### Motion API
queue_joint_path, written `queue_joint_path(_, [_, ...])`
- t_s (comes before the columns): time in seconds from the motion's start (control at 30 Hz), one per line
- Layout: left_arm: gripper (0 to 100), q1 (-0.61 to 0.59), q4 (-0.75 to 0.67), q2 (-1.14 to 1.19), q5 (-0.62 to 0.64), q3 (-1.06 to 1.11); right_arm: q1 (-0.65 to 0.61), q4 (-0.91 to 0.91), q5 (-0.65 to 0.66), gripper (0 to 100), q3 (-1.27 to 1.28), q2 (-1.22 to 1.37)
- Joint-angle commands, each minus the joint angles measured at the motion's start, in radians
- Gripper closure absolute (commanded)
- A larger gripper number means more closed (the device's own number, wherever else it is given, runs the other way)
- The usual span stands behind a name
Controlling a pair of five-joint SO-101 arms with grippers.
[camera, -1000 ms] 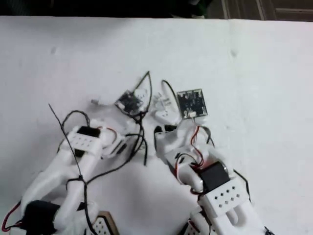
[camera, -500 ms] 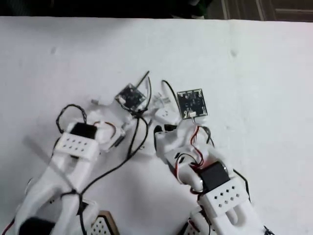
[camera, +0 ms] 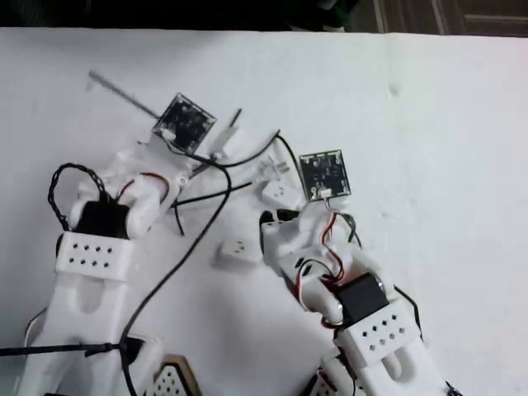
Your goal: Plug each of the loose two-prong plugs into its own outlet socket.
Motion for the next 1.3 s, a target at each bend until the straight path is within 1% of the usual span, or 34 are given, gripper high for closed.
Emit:
queue_joint_path(0.0, [97,-0.008,-0.032,0.022,0.000,-0.051,0.013,-0.013,-0.005,93.2,-0.009,-0.015])
queue_joint_path(0.13, [86,-0.038,-0.048,0.209,0.006,-0.097,0.013,-0.013,-0.005,93.2,-0.009,-0.010])
queue_joint_path(0.27, [79,-0.102,-0.040,0.498,0.071,-0.273,0.013,-0.013,-0.005,93.2,-0.009,-0.010])
queue_joint_path(0.43, [77,-0.140,-0.034,0.855,0.072,-0.529,0.013,-0.013,-0.005,93.2,-0.009,-0.010])
queue_joint_path(0.63, [77,-0.139,0.034,1.153,0.078,-0.845,0.008,-0.013,-0.005,93.2,-0.009,-0.010])
queue_joint_path(0.7, [77,-0.139,0.054,1.221,0.086,-0.942,0.007,-0.013,-0.005,93.2,-0.009,-0.010])
queue_joint_path(0.8, [77,-0.140,0.106,1.280,0.140,-1.063,0.007,-0.013,-0.005,93.2,-0.008,-0.010])
queue_joint_path(0.9, [77,-0.133,0.157,1.313,0.143,-1.149,0.005,-0.013,-0.005,93.2,-0.008,-0.010])
queue_joint_path(1.1, [77,-0.122,0.141,1.417,0.143,-1.246,0.005,-0.013,-0.003,93.2,-0.008,-0.010])
queue_joint_path(1.27, [77,-0.120,0.170,1.537,0.146,-1.402,0.004,-0.019,0.000,93.1,0.009,-0.010])
